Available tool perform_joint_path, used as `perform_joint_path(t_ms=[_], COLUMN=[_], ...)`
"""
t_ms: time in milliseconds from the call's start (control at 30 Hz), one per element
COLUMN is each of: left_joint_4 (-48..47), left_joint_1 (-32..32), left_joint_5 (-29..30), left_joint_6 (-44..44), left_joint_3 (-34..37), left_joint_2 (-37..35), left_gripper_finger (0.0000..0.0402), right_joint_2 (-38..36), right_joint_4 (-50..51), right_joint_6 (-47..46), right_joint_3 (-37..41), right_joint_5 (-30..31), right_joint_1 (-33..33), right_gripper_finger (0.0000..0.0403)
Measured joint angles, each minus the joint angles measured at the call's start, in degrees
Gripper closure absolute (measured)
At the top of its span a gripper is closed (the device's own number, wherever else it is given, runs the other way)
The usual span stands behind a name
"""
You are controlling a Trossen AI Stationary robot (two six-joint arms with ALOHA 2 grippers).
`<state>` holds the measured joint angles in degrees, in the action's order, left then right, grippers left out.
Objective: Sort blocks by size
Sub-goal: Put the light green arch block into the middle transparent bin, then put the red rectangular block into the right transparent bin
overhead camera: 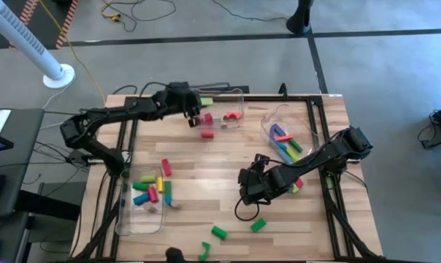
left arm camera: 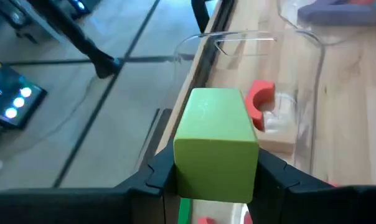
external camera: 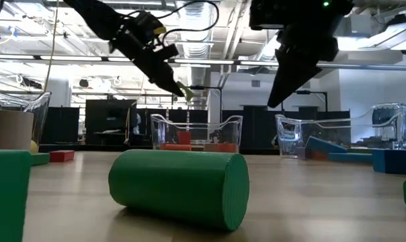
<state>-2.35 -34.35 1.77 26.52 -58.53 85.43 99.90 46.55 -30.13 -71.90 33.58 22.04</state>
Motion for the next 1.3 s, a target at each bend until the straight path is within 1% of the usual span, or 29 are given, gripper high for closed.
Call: perform_joint_path(t_ms=[100, 233, 300, 400, 567, 867, 1000, 1133, 1200, 1300], left_joint_4=[-5.8, -12.8, -14.8, -18.2, -24.8, -25.3, -26.5, -29.6, -31.7, -33.6], left_joint_1=[-0.8, -1.0, -1.5, -2.0, -2.3, -2.5, -2.5, -2.1, -1.8, -0.7], left_joint_5=[-1.8, -0.8, -1.0, -2.9, -3.1, -3.0, -3.0, -4.7, -6.2, -6.9], left_joint_6=[-1.3, -1.8, -2.7, -3.5, -3.7, -5.1, -5.8, -6.0, -6.0, -5.4], left_joint_3=[-5.5, -13.3, -16.7, -20.9, -25.3, -25.8, -27.4, -30.1, -30.7, -31.1], left_joint_2=[3.8, 11.2, 14.0, 17.5, 22.4, 23.2, 23.0, 22.6, 21.6, 19.3], left_gripper_finger=[0.0273, 0.0273, 0.0273, 0.0273, 0.0262, 0.0194, 0.0165, 0.0155, 0.0154, 0.0153], right_joint_2=[0.0, 0.0, 0.0, 0.0, 0.0, 0.0, 0.0, 0.0, 0.0, 0.0], right_joint_4=[-1.2, -1.6, -1.6, -0.6, -0.2, -0.1, -0.2, -0.2, -0.1, 0.1], right_joint_6=[0.8, 1.5, 1.5, 1.3, 1.2, 1.1, 0.8, 0.5, 0.5, 0.1], right_joint_3=[0.0, 0.0, 0.0, 0.0, 0.0, 0.0, 0.0, 0.0, 0.0, 0.0], right_joint_5=[1.2, 1.8, 1.8, 1.9, 2.4, 3.0, 3.1, 3.1, 3.1, 3.1], right_joint_1=[-0.1, -0.4, -0.3, 0.2, 0.5, 0.8, 0.8, 1.1, 1.3, 1.7], right_gripper_finger=[0.0159, 0.0159, 0.0159, 0.0159, 0.0159, 0.0159, 0.0159, 0.0159, 0.0159, 0.0159])
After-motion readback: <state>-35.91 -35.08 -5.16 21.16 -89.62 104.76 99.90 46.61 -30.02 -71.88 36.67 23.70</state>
